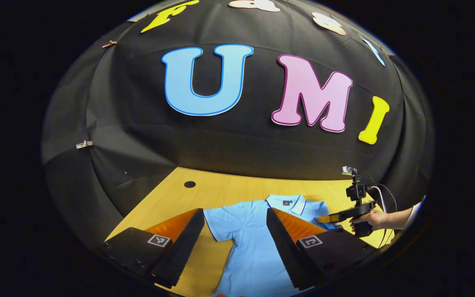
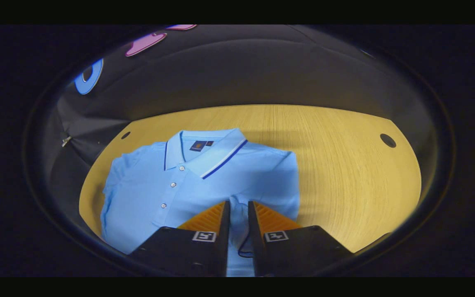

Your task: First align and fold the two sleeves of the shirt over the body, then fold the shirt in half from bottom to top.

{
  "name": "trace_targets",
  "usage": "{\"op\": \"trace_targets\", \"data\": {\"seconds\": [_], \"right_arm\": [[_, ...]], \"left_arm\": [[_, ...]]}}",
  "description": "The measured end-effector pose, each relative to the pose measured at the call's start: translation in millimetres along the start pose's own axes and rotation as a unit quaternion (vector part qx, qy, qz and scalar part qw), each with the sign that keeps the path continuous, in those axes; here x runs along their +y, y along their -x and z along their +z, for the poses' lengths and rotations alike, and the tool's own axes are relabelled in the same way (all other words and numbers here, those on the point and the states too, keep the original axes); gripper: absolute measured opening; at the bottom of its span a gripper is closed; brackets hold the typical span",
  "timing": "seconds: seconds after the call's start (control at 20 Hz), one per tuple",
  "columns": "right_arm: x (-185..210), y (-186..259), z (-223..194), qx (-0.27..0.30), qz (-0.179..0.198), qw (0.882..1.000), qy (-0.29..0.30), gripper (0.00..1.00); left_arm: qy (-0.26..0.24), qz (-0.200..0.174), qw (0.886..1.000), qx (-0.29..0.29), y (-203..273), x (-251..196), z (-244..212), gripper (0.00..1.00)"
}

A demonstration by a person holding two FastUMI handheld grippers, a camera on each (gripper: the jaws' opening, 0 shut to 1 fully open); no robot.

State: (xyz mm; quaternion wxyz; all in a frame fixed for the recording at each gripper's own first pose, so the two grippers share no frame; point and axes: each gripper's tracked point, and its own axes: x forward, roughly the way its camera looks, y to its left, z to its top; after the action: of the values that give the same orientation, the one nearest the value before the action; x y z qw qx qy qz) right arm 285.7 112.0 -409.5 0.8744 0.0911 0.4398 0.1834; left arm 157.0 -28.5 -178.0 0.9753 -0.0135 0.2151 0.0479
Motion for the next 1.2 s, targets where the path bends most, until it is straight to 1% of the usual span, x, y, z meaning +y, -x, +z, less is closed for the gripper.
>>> {"op": "trace_targets", "data": {"seconds": [0.05, 0.1, 0.15, 0.2, 0.25, 0.3, 0.45, 0.6, 0.9, 1.05, 1.2], "right_arm": [[4.6, 3.4, -1.2, -0.001, 0.008, 1.000, 0.006, 0.34], [6.4, 9.8, 3.1, -0.008, 0.011, 1.000, 0.019, 0.63], [10.7, 12.5, 4.9, -0.019, 0.016, 0.999, 0.033, 0.73], [13.6, 19.1, 9.4, -0.030, 0.018, 0.998, 0.046, 0.92], [17.9, 26.9, 14.2, -0.041, 0.023, 0.997, 0.058, 0.87], [19.5, 33.8, 18.3, -0.050, 0.024, 0.996, 0.065, 0.99], [25.6, 55.1, 29.5, -0.072, 0.036, 0.995, 0.059, 0.98], [20.8, 76.0, 38.1, -0.087, 0.041, 0.995, 0.037, 0.98], [-13.5, 112.5, 38.0, -0.105, 0.021, 0.994, 0.022, 0.98], [-28.7, 129.3, 32.4, -0.110, 0.013, 0.994, 0.009, 0.98], [-41.3, 141.8, 23.3, -0.109, 0.005, 0.994, 0.001, 0.98]], "left_arm": [[0.002, 0.003, 1.000, 0.003, -4.6, 2.1, -1.7, 0.97], [0.006, 0.004, 1.000, 0.007, -10.8, 4.6, -2.5, 0.97], [0.010, 0.004, 1.000, 0.011, -16.9, 5.3, -3.3, 0.97], [0.013, 0.003, 1.000, 0.013, -23.6, 6.0, -3.5, 0.97], [0.015, 0.002, 1.000, 0.016, -32.3, 5.7, -5.1, 0.97], [0.016, 0.005, 1.000, 0.020, -41.6, 8.2, -7.3, 0.97], [0.030, 0.014, 0.999, 0.043, -69.3, 12.7, -17.6, 0.97], [0.041, 0.016, 0.997, 0.058, -92.6, 16.3, -26.4, 0.97], [0.053, 0.029, 0.993, 0.098, -143.0, 30.6, -53.3, 0.97], [0.066, 0.038, 0.990, 0.118, -165.9, 38.3, -69.7, 0.97], [0.068, 0.041, 0.987, 0.143, -188.4, 44.8, -88.5, 0.97]]}}
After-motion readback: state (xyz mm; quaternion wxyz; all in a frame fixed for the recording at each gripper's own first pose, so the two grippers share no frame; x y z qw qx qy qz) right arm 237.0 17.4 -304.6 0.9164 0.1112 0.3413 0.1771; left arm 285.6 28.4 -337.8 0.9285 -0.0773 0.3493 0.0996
